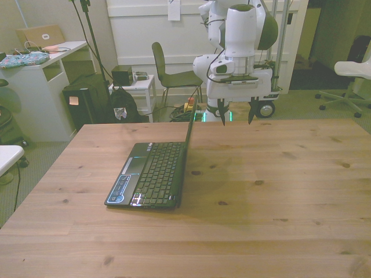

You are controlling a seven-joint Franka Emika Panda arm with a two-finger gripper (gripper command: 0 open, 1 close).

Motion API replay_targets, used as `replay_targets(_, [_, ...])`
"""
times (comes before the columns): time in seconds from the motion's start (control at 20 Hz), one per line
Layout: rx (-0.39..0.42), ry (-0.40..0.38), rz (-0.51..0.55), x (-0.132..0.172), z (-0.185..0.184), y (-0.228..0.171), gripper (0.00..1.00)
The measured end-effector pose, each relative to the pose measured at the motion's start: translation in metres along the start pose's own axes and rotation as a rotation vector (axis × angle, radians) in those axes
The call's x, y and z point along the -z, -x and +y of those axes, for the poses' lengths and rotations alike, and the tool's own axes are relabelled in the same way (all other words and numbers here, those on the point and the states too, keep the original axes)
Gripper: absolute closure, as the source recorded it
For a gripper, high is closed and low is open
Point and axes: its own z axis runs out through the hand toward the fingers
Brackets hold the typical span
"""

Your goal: Close the laptop

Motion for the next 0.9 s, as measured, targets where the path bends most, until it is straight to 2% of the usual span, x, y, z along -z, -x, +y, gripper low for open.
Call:
replay_targets(0.2, [-0.032,0.005,0.002,-0.001,-0.005,0.0,0.0])
replay_targets(0.35, [-0.046,0.003,0.021,0.005,-0.026,-0.005,0.0])
replay_targets(0.6, [-0.077,-0.024,0.067,0.032,-0.06,-0.039,0.0])
replay_targets(0.8, [-0.11,-0.026,0.082,0.05,-0.073,-0.066,0.0])
replay_targets(0.85, [-0.122,-0.023,0.085,0.051,-0.075,-0.073,1.0])
replay_targets(0.9, [-0.131,-0.022,0.084,0.052,-0.076,-0.079,1.0])
